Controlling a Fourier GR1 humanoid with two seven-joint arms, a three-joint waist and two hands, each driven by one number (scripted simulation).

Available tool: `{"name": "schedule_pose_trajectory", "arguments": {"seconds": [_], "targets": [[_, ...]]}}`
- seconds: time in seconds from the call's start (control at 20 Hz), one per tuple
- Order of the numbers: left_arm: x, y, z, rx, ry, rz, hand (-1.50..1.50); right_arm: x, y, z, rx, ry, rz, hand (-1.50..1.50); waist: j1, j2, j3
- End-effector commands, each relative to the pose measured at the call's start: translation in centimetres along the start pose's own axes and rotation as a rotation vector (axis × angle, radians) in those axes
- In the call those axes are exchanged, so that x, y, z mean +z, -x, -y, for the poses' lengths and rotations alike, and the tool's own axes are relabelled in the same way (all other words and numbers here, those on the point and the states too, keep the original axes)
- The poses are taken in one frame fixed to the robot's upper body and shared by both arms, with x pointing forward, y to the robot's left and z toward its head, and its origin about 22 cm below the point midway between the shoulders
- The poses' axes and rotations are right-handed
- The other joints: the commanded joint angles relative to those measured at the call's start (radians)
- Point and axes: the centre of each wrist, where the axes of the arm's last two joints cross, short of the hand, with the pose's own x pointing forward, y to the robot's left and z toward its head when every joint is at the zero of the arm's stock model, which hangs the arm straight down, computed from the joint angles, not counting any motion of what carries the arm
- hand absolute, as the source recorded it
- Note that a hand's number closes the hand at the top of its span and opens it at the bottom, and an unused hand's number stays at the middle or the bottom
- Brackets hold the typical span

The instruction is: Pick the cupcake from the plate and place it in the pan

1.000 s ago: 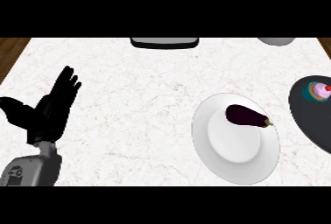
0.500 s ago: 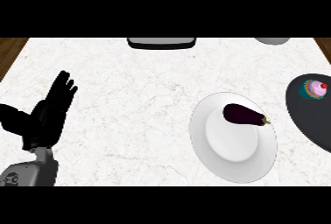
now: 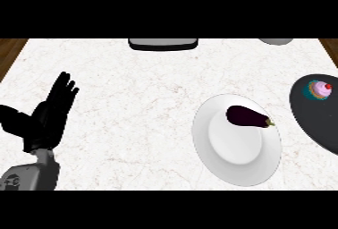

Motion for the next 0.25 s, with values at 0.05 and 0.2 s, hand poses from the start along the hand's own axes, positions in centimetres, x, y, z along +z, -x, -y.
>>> {"name": "schedule_pose_trajectory", "arguments": {"seconds": [0.05,0.2], "targets": [[0.1,0.5,-0.6,-0.003,0.001,-0.007,0.0,3.0,0.8,2.2,-0.092,-0.083,0.112,-1.5,0.0,-0.001,0.0],[-0.4,-0.2,-0.1,-0.009,0.008,-0.014,0.0,3.3,1.5,1.6,-0.077,-0.096,0.115,-1.5,0.0,-0.002,-0.001]]}}
